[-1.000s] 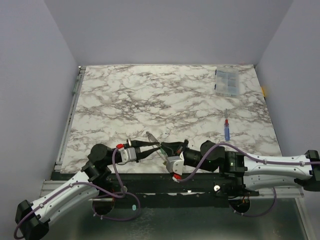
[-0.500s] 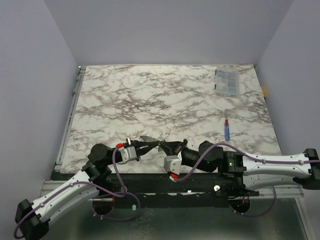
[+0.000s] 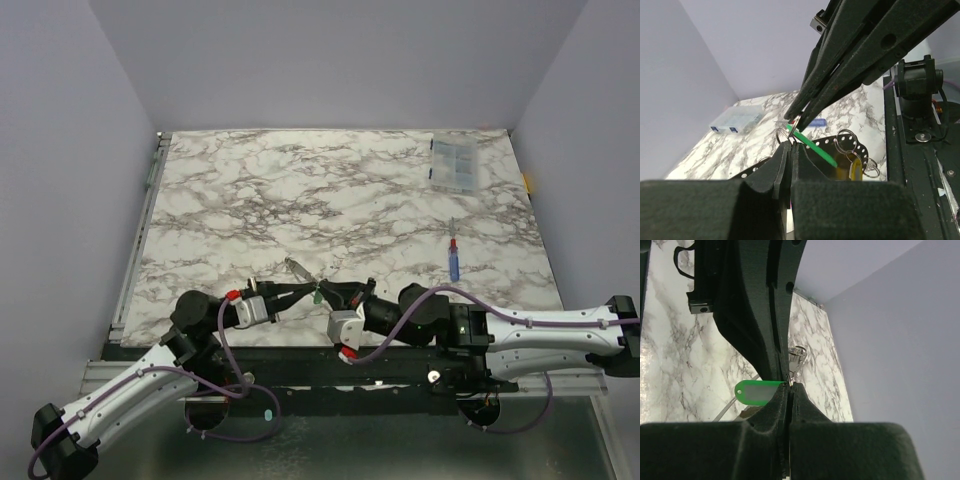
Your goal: Put the keys on the keyring
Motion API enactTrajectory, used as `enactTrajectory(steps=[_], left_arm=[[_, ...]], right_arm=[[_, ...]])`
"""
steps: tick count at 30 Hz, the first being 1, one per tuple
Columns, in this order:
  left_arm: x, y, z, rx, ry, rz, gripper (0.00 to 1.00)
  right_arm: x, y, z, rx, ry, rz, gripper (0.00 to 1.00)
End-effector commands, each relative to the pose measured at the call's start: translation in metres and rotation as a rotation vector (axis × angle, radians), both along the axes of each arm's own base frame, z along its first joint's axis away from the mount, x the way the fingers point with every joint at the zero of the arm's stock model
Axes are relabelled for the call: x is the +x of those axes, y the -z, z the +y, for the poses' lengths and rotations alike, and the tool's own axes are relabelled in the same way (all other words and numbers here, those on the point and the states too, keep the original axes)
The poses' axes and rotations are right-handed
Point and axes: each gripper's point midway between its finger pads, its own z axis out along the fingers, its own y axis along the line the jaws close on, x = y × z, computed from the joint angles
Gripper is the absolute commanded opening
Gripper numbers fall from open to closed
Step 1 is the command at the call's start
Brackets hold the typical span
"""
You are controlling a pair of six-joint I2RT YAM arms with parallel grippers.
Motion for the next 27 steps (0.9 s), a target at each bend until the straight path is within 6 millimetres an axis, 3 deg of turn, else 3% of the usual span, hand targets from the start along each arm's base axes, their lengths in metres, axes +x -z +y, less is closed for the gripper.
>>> enactTrajectory(steps=[1,9,22,24,27], left_arm=[[-0.014,-0.001,-0.002,-0.002,0.065,-0.026,0.00],[-0.019,-0.004,0.000,-0.017,0.083,-0.050,0.00],[-0.021,-0.014,0.008,-0.061,0.054,-0.101,0.00],[-0.019,-0.018,0.011,-0.074,0.032,-0.111,0.12],[-0.017,-0.027,0.015,-0.092,0.007,-0.124,0.20]], right_arm=[[0.013,-0.038,-0.005,0.115,0.089,-0.010,0.01],[0.021,-0.048,-0.011,0.174,0.156,0.016,0.01],[0.014,-0.040,-0.012,0.171,0.119,0.057,0.01],[0.014,-0.039,-0.012,0.167,0.116,0.054,0.01],[0.010,-0.039,-0.014,0.158,0.092,0.050,0.01]])
